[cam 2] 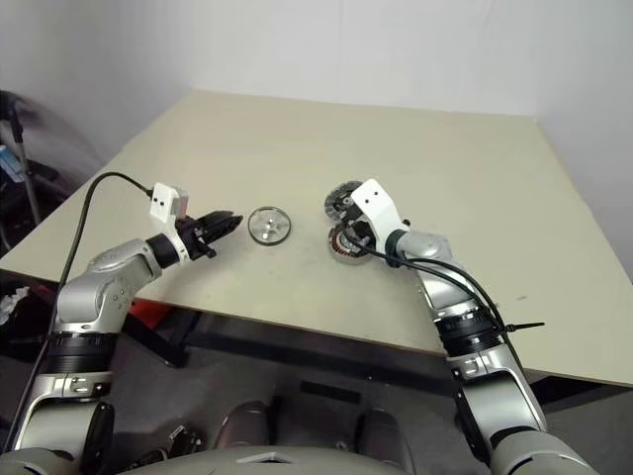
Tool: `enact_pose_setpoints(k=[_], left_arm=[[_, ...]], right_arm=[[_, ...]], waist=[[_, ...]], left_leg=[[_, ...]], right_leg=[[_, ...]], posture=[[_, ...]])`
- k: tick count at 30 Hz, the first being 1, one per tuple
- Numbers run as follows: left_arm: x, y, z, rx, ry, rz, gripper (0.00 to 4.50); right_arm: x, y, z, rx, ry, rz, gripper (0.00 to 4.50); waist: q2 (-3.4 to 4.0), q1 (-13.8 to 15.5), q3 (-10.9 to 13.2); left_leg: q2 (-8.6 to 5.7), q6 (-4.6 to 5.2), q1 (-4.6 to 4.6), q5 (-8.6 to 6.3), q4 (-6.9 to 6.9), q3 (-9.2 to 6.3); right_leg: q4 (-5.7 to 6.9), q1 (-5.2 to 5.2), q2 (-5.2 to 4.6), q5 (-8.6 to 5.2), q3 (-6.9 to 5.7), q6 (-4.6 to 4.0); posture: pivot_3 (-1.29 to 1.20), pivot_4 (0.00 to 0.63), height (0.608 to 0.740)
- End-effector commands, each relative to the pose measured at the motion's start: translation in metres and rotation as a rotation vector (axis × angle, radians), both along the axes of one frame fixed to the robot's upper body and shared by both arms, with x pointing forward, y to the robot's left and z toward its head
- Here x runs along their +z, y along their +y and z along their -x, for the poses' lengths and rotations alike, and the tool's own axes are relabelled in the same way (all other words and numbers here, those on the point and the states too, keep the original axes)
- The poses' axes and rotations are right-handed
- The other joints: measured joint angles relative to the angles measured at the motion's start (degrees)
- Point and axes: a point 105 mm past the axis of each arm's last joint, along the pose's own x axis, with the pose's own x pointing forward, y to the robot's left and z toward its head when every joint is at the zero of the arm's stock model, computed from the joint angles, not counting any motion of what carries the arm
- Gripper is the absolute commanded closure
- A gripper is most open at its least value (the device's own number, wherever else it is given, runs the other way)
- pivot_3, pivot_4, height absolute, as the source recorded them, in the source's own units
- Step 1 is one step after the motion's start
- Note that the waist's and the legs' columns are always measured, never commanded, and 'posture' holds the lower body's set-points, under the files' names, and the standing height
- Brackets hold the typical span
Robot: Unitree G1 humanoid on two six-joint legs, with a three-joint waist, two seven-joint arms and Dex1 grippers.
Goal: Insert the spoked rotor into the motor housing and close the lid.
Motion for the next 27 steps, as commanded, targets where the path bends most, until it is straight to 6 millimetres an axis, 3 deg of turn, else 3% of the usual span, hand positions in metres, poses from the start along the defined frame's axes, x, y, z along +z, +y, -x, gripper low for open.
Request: enact_pose_setpoints(k=[1,10,27], left_arm=[[-0.001,0.006,-0.007,0.066,0.025,0.035,2.92],[-0.018,0.004,-0.01,0.1,0.147,0.131,2.92],[-0.039,-0.011,-0.02,0.101,0.27,0.225,2.92]], right_arm=[[0.027,-0.012,-0.008,-0.035,-0.087,-0.014,4.48],[0.043,-0.028,-0.012,-0.079,-0.127,-0.014,4.48],[0.046,-0.029,-0.012,-0.089,-0.137,-0.028,4.48]], waist=[[0.0,0.0,0.0],[0.0,0.0,0.0],[-0.01,0.0,0.0]], left_leg=[[0.0,0.0,0.0,0.0,0.0,0.0],[0.02,0.0,0.0,0.0,0.01,-0.01],[0.0,0.01,-0.02,0.0,0.02,-0.01]], right_leg=[[0.0,0.0,0.0,0.0,0.0,0.0],[0.0,-0.01,0.01,0.0,-0.01,0.0],[-0.01,0.0,0.0,0.0,-0.01,0.0]], posture=[[0.0,0.0,0.74],[0.0,0.0,0.74],[0.0,0.0,0.74]])
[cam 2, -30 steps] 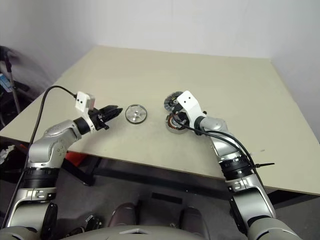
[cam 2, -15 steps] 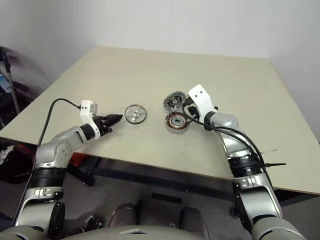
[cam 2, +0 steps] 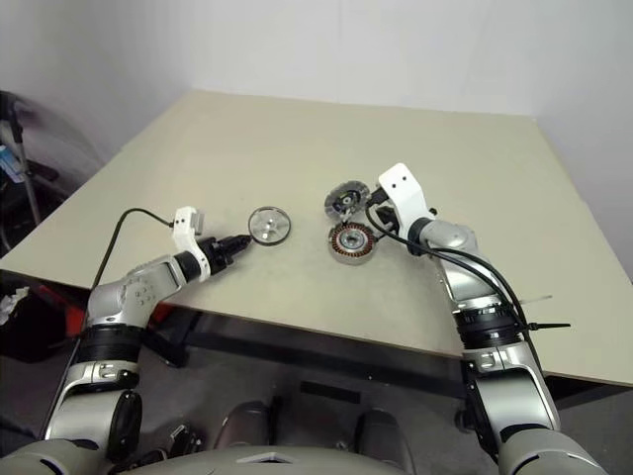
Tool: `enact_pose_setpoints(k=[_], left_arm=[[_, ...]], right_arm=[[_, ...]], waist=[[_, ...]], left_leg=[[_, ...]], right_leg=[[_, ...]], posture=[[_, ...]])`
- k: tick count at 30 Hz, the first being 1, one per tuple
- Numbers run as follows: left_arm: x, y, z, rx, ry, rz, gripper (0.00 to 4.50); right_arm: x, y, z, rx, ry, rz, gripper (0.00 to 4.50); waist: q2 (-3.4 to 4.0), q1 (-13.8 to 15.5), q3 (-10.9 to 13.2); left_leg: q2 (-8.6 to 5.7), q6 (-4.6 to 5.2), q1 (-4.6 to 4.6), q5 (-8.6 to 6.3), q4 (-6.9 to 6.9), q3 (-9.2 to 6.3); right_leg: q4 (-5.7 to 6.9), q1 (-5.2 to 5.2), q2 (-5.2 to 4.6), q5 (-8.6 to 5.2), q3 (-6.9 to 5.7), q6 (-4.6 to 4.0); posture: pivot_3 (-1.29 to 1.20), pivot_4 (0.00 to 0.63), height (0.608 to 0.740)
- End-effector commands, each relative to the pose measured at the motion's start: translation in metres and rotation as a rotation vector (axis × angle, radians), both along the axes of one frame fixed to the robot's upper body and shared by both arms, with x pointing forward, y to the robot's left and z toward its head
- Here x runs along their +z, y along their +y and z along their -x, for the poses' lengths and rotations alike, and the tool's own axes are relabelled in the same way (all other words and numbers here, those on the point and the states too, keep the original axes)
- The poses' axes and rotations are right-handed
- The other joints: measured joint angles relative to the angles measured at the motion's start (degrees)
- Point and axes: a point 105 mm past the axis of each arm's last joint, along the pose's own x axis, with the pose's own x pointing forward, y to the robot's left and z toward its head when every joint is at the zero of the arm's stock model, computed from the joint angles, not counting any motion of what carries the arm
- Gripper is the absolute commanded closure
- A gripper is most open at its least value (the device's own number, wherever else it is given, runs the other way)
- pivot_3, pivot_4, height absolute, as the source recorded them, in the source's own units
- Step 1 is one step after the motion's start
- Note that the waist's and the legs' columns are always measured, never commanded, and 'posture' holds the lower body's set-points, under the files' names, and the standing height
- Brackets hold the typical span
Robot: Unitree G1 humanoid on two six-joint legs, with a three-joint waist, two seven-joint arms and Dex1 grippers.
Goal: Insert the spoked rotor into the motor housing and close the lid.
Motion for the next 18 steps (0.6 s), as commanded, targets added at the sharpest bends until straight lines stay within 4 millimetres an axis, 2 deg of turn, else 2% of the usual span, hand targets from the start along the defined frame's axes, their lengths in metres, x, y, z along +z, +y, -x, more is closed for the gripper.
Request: enact_pose_setpoints(k=[1,7,18], left_arm=[[0.016,-0.005,-0.008,-0.008,-0.058,0.046,2.92],[0.019,-0.015,-0.013,-0.021,-0.061,0.124,2.92],[0.014,-0.023,-0.022,-0.017,-0.039,0.137,2.92]], right_arm=[[0.026,0.003,-0.003,0.013,-0.082,-0.016,4.48],[0.026,0.005,-0.003,0.018,-0.08,-0.017,4.48],[0.027,0.004,-0.002,0.011,-0.084,-0.021,4.48]], waist=[[0.0,0.0,0.0],[-0.01,0.0,0.0],[-0.01,0.1,0.0]], left_leg=[[0.0,0.0,0.0,0.0,0.0,0.0],[0.0,0.0,-0.02,0.0,0.0,-0.01],[-0.01,0.01,-0.02,0.0,0.0,-0.01]], right_leg=[[0.0,0.0,0.0,0.0,0.0,0.0],[-0.02,0.0,0.0,0.0,-0.01,0.0],[-0.03,0.0,-0.01,0.0,-0.01,0.0]], posture=[[0.0,0.0,0.74],[0.0,0.0,0.74],[0.0,0.0,0.74]])
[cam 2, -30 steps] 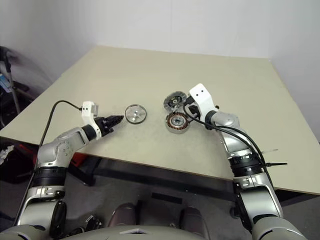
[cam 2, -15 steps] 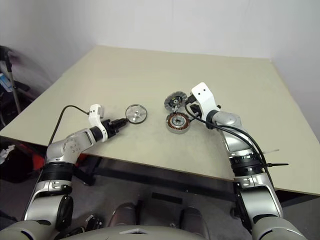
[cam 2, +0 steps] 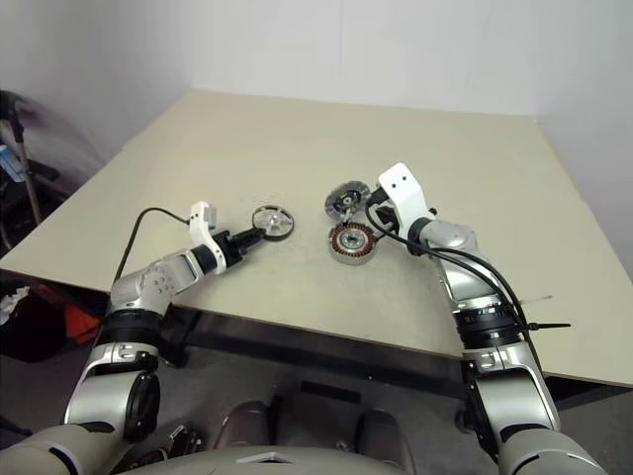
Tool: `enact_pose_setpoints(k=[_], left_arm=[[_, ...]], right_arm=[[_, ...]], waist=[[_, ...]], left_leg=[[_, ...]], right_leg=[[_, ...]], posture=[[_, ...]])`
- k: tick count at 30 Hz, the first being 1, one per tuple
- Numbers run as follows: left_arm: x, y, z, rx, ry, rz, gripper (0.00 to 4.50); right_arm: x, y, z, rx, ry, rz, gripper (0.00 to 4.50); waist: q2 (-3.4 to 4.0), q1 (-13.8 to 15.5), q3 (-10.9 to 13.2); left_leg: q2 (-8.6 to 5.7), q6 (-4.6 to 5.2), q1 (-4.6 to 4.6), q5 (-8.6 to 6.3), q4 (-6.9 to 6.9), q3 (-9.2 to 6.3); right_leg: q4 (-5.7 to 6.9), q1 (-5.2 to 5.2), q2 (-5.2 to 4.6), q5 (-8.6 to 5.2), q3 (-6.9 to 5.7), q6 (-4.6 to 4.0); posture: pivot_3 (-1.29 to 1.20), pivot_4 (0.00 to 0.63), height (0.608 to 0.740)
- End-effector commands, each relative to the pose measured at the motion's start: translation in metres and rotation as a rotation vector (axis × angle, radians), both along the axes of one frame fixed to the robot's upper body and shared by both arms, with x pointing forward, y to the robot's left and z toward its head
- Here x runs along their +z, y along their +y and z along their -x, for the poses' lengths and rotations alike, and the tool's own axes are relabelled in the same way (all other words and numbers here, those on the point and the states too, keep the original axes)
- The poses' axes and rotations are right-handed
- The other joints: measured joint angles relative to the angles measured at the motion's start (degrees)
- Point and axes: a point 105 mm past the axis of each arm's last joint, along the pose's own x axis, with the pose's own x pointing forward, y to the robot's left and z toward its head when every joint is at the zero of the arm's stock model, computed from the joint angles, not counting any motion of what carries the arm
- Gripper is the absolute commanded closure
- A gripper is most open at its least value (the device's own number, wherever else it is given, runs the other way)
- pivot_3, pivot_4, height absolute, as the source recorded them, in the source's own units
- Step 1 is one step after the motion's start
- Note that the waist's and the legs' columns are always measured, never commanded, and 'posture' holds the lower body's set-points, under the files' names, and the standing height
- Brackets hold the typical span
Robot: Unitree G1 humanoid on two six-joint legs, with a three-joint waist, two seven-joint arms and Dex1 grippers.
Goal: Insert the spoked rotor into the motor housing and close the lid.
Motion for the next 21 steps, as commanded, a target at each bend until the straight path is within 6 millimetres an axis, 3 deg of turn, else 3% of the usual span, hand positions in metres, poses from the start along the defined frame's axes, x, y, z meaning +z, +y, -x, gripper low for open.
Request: enact_pose_setpoints(k=[1,2,7,17,21], left_arm=[[0.015,-0.004,-0.009,0.0,-0.054,0.022,2.92],[0.015,-0.006,-0.01,0.005,-0.047,0.031,2.92],[0.014,-0.013,-0.011,-0.008,-0.041,0.059,4.05],[0.023,-0.018,-0.002,-0.047,-0.059,0.12,4.09],[0.027,-0.021,0.011,-0.071,-0.013,0.218,4.09]], right_arm=[[0.027,0.003,-0.003,0.009,-0.088,-0.016,4.48],[0.027,0.003,-0.003,0.008,-0.088,-0.018,4.48],[0.027,0.004,-0.002,0.008,-0.086,-0.019,4.5],[0.027,0.0,-0.002,-0.002,-0.086,-0.017,4.5],[0.03,-0.018,-0.005,-0.05,-0.09,-0.005,4.5]], waist=[[0.0,0.0,0.0],[0.0,0.1,0.0],[0.0,0.1,0.0],[0.0,0.1,0.0],[-0.01,0.1,0.0]], left_leg=[[0.0,0.0,-0.01,0.0,0.0,0.0],[0.0,0.0,-0.01,0.0,0.0,0.0],[-0.02,0.01,0.02,0.01,0.01,0.0],[0.0,0.03,-0.01,0.0,0.0,-0.01],[0.0,0.04,-0.05,-0.01,0.0,-0.01]], right_leg=[[0.0,0.0,0.0,0.0,0.0,0.0],[0.0,0.0,0.0,0.0,0.0,0.0],[0.0,0.05,-0.04,0.0,-0.01,0.0],[-0.05,0.06,-0.03,0.0,-0.04,0.0],[-0.07,0.04,-0.03,0.0,-0.04,0.0]], posture=[[0.0,0.0,0.74],[0.0,0.0,0.74],[0.0,0.0,0.74],[0.0,0.0,0.74],[0.0,0.0,0.74]])
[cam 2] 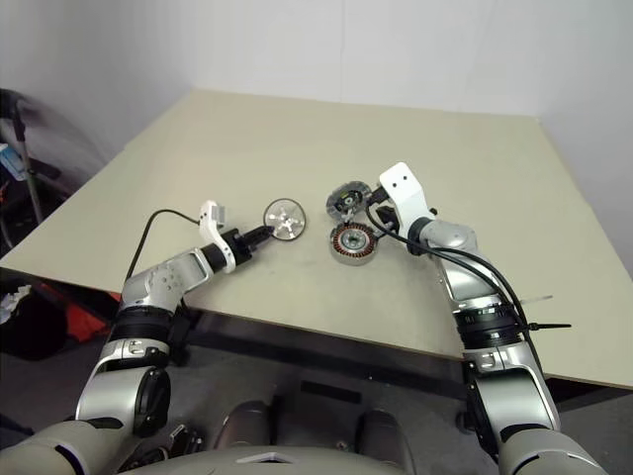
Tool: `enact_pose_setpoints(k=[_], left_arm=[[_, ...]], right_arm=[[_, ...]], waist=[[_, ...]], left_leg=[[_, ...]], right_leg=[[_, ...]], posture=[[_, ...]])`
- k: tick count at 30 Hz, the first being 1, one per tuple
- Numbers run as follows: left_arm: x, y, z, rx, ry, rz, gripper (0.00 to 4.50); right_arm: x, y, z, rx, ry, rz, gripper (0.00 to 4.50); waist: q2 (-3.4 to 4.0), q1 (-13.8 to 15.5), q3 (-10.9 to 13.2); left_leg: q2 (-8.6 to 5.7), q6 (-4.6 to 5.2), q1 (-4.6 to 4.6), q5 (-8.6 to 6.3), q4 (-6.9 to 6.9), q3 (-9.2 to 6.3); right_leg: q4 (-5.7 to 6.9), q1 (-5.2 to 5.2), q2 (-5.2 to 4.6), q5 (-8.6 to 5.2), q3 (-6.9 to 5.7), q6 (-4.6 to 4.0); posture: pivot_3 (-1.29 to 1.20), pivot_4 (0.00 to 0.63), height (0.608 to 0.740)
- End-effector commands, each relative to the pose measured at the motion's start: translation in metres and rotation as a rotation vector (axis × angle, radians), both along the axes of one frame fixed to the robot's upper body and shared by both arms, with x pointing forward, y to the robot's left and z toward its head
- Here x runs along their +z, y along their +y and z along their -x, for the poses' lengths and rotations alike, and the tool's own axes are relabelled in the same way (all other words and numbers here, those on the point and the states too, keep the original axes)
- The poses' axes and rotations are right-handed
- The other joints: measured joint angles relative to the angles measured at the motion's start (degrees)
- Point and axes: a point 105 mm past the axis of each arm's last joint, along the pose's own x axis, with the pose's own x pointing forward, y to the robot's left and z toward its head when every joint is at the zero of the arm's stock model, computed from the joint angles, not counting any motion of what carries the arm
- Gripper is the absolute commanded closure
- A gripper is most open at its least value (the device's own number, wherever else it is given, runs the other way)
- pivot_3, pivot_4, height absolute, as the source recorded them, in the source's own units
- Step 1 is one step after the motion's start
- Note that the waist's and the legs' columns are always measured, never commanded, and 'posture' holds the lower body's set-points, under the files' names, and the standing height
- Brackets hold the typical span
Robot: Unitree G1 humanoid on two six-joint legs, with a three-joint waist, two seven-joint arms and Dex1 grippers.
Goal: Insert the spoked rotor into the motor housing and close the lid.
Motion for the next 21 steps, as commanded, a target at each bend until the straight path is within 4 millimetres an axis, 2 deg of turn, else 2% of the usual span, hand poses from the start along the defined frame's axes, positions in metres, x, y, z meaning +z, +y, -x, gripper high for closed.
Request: enact_pose_setpoints(k=[1,7,11,16,21], left_arm=[[0.022,-0.002,0.01,-0.029,-0.024,0.107,4.09],[0.033,-0.011,0.037,-0.098,0.101,0.339,4.09],[0.034,-0.02,0.05,-0.156,0.188,0.395,4.09],[0.034,-0.053,0.063,-0.289,0.285,0.428,4.09],[0.035,-0.082,0.055,-0.346,0.35,0.461,4.09]], right_arm=[[0.029,-0.02,-0.005,-0.05,-0.09,0.003,4.5],[0.028,-0.043,-0.008,-0.112,-0.09,0.028,4.5],[0.029,-0.051,-0.008,-0.132,-0.092,0.032,4.5],[0.029,-0.054,-0.007,-0.141,-0.096,0.036,4.5],[0.028,-0.054,-0.002,-0.14,-0.095,0.037,4.5]], waist=[[0.0,0.0,0.0],[-0.01,-0.1,0.0],[-0.01,-0.1,0.0],[-0.02,0.0,0.0],[-0.03,0.0,0.0]], left_leg=[[0.0,0.0,-0.01,0.0,0.0,0.0],[0.01,0.02,0.02,-0.01,0.01,0.01],[0.0,0.01,0.04,-0.01,0.03,0.01],[-0.02,0.04,-0.02,-0.02,0.04,0.02],[-0.02,0.12,-0.03,0.02,0.04,0.01]], right_leg=[[0.0,0.0,0.0,0.0,0.0,0.0],[0.01,0.0,0.01,0.0,0.0,0.0],[0.03,0.0,0.02,0.0,0.01,0.0],[-0.03,0.01,0.01,0.0,0.01,0.0],[-0.05,0.01,0.02,0.0,-0.01,0.01]], posture=[[0.0,0.0,0.74],[0.0,0.0,0.74],[0.0,0.0,0.74],[0.0,0.0,0.74],[0.0,0.0,0.74]])
